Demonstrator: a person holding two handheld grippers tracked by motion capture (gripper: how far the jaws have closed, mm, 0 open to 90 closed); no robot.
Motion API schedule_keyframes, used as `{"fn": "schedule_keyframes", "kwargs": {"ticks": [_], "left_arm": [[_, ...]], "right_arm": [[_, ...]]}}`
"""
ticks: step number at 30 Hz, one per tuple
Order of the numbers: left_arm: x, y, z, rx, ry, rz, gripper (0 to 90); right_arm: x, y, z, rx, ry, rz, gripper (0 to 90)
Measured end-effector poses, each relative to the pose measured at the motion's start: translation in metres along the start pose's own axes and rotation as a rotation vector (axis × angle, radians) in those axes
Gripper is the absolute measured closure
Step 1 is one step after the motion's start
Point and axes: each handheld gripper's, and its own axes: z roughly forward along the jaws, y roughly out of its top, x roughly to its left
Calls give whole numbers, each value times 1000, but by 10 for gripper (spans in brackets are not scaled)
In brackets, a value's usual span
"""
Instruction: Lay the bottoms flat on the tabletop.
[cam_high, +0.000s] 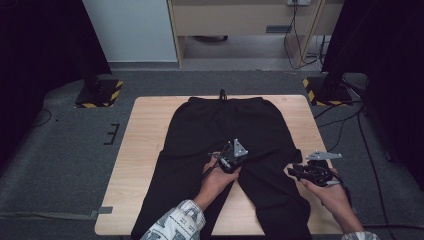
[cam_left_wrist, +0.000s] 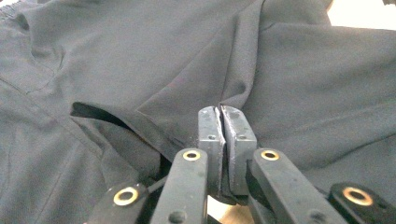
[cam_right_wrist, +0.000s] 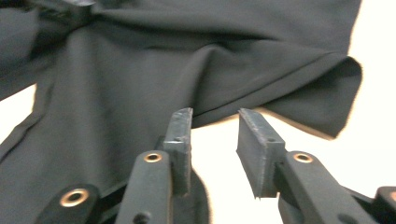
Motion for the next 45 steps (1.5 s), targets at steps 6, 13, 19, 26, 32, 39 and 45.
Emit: {"fn": "schedule_keyframes", "kwargs": {"ticks": [6,13,19,26,32,39,45], "left_arm": [[3,0,0,-18,-20,-20,858],[3,0,2,-18,-30,-18,856],[1,1,-1,-29,-34,-12,857],[4,-1,-8,-42,-30,-22,863],[4,-2,-8,-78,-80,-51,866],[-20,-3,-2,-26,-105,-8,857],[-29,-14,-9,-35,-84,29,752]], "right_arm": [[-9,0,24,-13,-84,66,618],[-1,2,47,-43,-109,77,499],[13,6,57,-49,-151,14,693],[12,12,43,-30,-151,0,893],[-21,11,-2,-61,-171,43,893],[-25,23,0,-109,-127,69,815],[-11,4,6,-61,-178,44,549]]}}
